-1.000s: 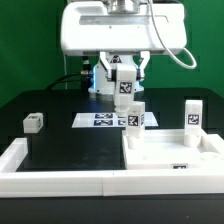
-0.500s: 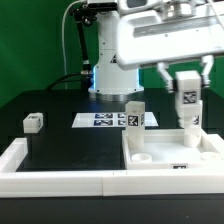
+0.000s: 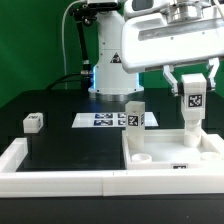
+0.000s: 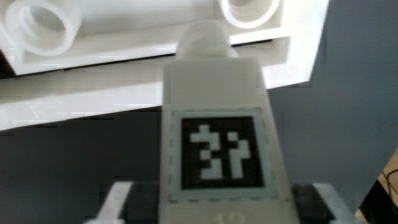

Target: Assemble square table

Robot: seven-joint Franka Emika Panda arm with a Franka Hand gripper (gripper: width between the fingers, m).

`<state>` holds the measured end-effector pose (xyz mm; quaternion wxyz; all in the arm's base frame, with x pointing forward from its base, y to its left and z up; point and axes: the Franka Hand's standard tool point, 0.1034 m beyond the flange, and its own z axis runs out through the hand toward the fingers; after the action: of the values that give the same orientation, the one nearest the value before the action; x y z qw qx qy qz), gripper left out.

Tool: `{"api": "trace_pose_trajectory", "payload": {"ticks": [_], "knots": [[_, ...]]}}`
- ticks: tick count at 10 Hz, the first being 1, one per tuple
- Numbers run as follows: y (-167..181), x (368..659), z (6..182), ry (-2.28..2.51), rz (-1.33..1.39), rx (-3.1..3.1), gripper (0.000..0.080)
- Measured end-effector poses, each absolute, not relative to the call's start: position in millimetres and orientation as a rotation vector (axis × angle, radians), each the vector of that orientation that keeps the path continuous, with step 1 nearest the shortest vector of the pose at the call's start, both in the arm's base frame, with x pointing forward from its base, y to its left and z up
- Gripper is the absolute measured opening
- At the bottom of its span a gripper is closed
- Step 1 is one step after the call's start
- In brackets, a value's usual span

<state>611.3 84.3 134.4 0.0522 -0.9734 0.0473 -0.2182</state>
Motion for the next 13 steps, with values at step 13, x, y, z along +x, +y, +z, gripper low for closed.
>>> {"api": "trace_pose_trajectory", "payload": {"ticks": [13], "knots": [[124,609,104.1,0.058,-0.780,-2.966,0.0294]]}}
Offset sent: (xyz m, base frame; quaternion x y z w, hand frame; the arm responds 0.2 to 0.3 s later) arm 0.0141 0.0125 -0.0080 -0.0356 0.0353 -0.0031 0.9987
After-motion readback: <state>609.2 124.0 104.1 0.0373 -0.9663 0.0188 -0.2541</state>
